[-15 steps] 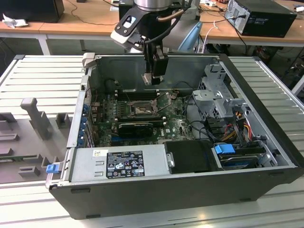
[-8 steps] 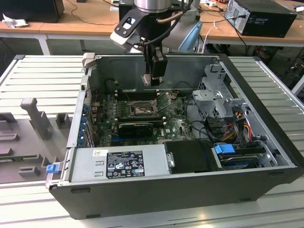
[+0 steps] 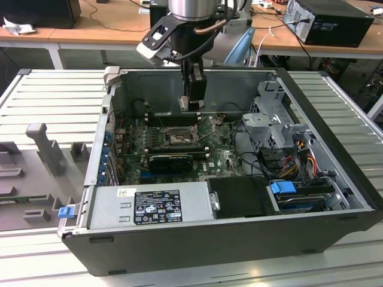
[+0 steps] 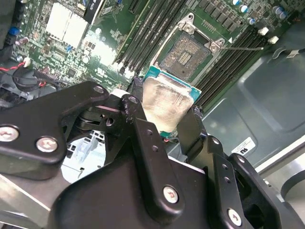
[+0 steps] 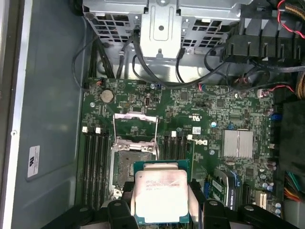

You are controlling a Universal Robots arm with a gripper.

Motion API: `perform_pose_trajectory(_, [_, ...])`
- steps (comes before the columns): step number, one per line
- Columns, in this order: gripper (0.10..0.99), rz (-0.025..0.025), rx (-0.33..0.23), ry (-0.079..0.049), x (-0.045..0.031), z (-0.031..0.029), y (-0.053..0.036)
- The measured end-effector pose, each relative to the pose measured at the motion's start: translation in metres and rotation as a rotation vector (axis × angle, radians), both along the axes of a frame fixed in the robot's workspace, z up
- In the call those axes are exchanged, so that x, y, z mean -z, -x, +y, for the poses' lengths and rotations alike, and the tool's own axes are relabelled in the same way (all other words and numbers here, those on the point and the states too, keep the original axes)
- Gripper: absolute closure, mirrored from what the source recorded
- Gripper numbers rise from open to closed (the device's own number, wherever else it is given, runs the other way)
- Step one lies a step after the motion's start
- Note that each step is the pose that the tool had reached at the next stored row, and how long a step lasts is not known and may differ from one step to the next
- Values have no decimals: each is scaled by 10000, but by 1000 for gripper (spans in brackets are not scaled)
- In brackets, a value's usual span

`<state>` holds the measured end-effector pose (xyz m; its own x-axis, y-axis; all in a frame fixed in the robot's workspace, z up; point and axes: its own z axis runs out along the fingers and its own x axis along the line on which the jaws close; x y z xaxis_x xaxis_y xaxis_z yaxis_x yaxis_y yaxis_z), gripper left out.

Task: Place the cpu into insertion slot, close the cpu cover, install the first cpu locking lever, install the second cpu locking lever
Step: 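Place the cpu into insertion slot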

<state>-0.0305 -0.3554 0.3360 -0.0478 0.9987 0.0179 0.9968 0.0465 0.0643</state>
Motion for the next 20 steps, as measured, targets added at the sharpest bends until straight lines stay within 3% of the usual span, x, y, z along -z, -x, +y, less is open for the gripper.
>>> perform_pose_trajectory(6, [557,1,274,0,48,0,10])
perform_pose_trajectory(11, [557,72,440,0,146,3,11])
perform_pose_trajectory(15, [557,148,803,3,314,8,11])
perform_pose_trajectory(20, [557,174,920,2,423,8,11])
